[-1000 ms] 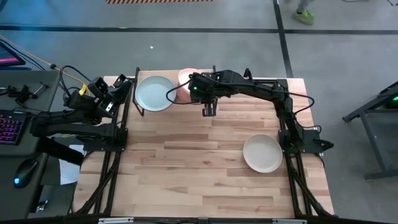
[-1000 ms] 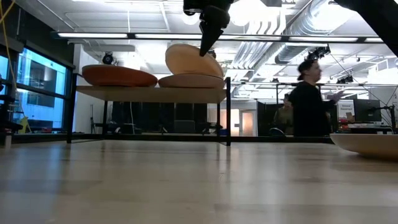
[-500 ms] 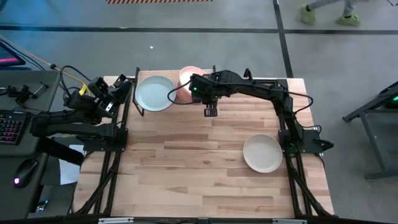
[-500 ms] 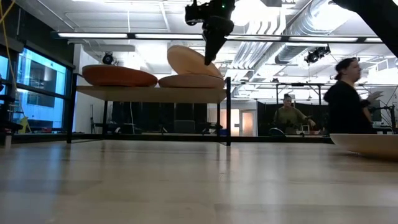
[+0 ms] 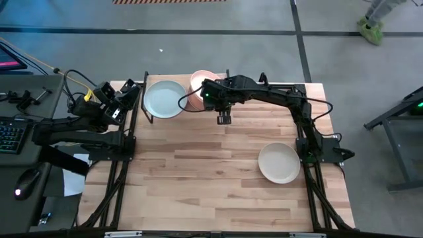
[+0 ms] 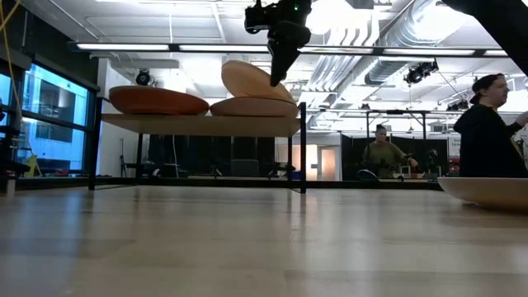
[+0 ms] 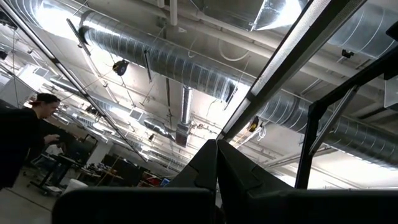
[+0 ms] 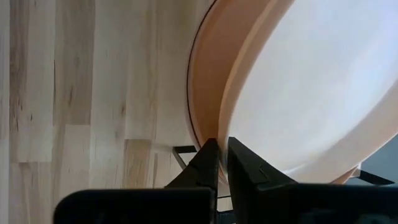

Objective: Place and stack plates onto a shelf
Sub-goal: Stack the light orange plate on top of the brown plate, then stack the white plate on top of the light blue plate

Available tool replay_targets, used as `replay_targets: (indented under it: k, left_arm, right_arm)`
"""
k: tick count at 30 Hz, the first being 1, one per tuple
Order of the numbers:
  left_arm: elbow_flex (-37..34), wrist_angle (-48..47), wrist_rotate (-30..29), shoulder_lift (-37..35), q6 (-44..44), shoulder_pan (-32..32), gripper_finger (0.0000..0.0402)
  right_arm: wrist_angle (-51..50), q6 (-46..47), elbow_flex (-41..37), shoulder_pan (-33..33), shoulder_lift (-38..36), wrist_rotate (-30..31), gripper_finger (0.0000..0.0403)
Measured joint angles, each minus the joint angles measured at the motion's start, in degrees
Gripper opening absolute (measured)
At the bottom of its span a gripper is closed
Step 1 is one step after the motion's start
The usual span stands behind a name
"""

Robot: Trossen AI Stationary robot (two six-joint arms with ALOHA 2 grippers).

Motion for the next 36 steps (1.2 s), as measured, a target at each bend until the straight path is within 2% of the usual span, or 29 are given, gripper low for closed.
replay_targets:
  k: [4,7,13,18,23,27,31,36]
  left_arm:
    - [0.0,0.0,0.0,0.0,0.0,0.0,0.0]
    - [0.0,0.01,0.0,0.0,0.0,0.0,0.0]
    - [0.0,0.01,0.0,0.0,0.0,0.0,0.0]
    - [0.0,0.01,0.0,0.0,0.17,0.0,0.0]
    - [0.0,0.01,-0.15,0.0,1.53,0.0,0.0]
    - [0.0,-0.04,-0.15,0.0,2.01,0.0,0.0]
    - [0.0,-1.26,-0.13,-0.02,1.99,0.01,0.0]
    - [0.0,-2.6,-0.11,-0.03,1.97,0.0,0.0]
  right_arm:
    - [-0.26,0.0,-0.02,0.1,0.0,0.02,0.0016]
    - [-0.3,-0.32,-0.02,0.37,0.0,0.11,0.0042]
    - [-0.5,-3.26,-0.02,1.22,-0.11,4.94,0.0107]
    - [-1.64,-2.84,1.3,1.44,-0.55,6.38,0.0136]
    - [-4.67,0.04,4.79,1.36,-0.58,4.01,0.0142]
    - [-8.51,4.03,6.32,1.38,-0.97,-1.92,0.0142]
    - [-10.76,7.72,3.03,1.29,-3.68,-7.46,0.0142]
    - [-10.89,10.25,-4.37,1.29,-9.57,-9.19,0.0142]
